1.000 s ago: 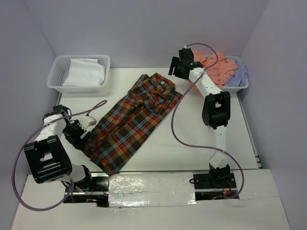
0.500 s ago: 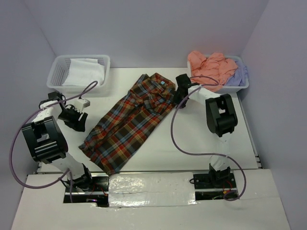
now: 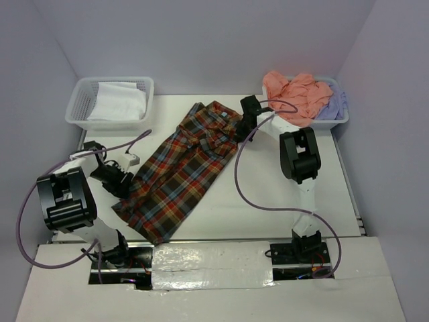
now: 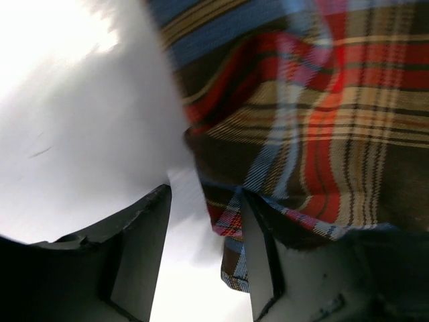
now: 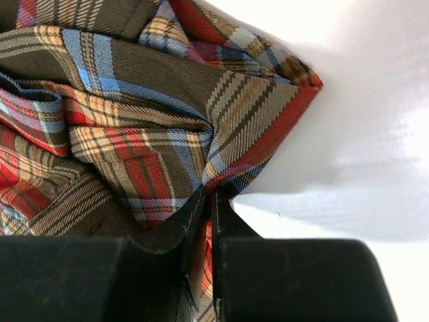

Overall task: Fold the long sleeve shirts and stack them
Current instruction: Fold the shirt

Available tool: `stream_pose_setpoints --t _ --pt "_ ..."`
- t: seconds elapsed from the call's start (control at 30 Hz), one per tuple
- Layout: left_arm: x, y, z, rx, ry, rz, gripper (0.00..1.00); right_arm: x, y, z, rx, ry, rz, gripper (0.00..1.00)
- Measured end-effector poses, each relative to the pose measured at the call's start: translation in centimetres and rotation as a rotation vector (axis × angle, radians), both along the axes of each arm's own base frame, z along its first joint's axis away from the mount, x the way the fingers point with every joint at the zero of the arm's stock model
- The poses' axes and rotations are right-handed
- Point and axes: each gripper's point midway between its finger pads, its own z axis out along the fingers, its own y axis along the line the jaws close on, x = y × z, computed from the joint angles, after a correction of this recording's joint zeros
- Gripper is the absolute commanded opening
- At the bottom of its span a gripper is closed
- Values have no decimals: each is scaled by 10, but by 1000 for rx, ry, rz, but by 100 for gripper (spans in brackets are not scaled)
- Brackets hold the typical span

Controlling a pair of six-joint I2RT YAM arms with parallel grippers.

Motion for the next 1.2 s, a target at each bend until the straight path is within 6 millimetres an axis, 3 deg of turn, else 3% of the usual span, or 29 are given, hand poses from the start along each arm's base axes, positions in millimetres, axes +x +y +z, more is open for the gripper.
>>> stream_pose_setpoints --t 0.17,0.4,0.5,0.7,0.77,0.83,0.87,0.93,1.07,1.13,1.2 --pt "-5 -18 -2 3 -4 -89 58 26 3 1 -23 -20 9 10" --pt "-7 -77 -2 -26 5 -314 59 101 15 7 29 -151 55 15" --pt "-7 -108 -2 -36 10 -430 61 120 12 10 62 -204 65 39" --pt "-10 -154 0 -39 -9 -581 70 135 9 24 67 -290 126 62" --pt "-12 -157 1 -34 -12 -595 78 136 8 32 39 -317 163 65" --pt "-14 -156 2 -28 -11 -598 96 131 8 43 8 -335 200 67" --pt "-16 -154 3 -19 -10 -601 99 128 7 53 -9 -351 219 68" --pt "-19 -146 5 20 -12 -610 100 118 6 78 -46 -375 251 69" --pt "-32 -122 7 124 15 -619 99 96 11 149 -93 -467 295 70" --pt "-34 -111 15 180 -10 -625 99 73 15 178 -95 -499 304 70" --pt "-31 -100 31 237 -72 -617 99 36 12 188 -93 -481 313 71"
